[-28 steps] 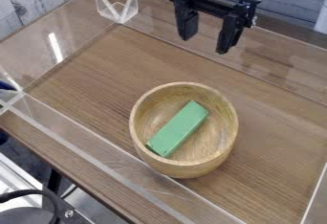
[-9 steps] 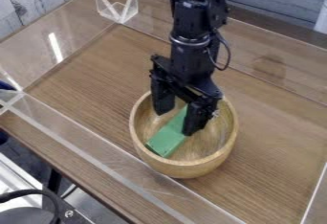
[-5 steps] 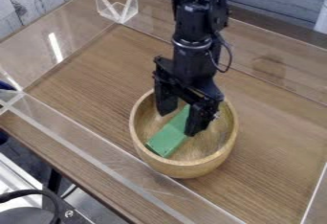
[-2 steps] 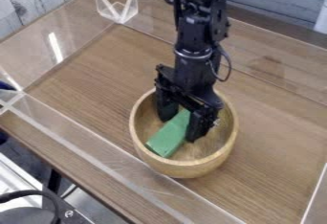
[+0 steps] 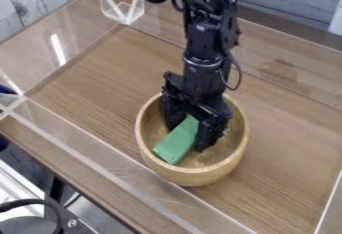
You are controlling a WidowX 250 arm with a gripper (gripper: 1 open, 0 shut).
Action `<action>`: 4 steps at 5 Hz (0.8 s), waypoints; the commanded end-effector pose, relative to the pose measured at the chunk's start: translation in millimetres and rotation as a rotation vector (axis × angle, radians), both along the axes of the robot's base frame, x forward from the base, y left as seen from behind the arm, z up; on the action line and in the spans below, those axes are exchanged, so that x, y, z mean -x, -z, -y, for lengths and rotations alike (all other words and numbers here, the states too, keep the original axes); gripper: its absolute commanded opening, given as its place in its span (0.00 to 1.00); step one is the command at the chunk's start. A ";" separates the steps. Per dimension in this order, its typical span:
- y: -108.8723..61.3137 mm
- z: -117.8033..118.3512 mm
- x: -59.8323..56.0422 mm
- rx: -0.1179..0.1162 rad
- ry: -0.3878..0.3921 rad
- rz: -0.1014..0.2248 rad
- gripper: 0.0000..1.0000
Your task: Remove the green block from inside the brown bowl and put it on the table
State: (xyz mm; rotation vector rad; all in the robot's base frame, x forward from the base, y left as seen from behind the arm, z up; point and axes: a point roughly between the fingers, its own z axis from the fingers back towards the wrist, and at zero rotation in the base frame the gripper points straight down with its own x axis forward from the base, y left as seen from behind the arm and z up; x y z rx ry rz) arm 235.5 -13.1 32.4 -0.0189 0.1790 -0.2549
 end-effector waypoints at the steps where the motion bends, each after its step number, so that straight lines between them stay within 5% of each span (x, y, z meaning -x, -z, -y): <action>1: -4.4 -0.1 -7.8 -0.001 0.002 0.033 0.00; 4: -15.9 -2.3 -9.4 0.010 -0.009 0.041 0.00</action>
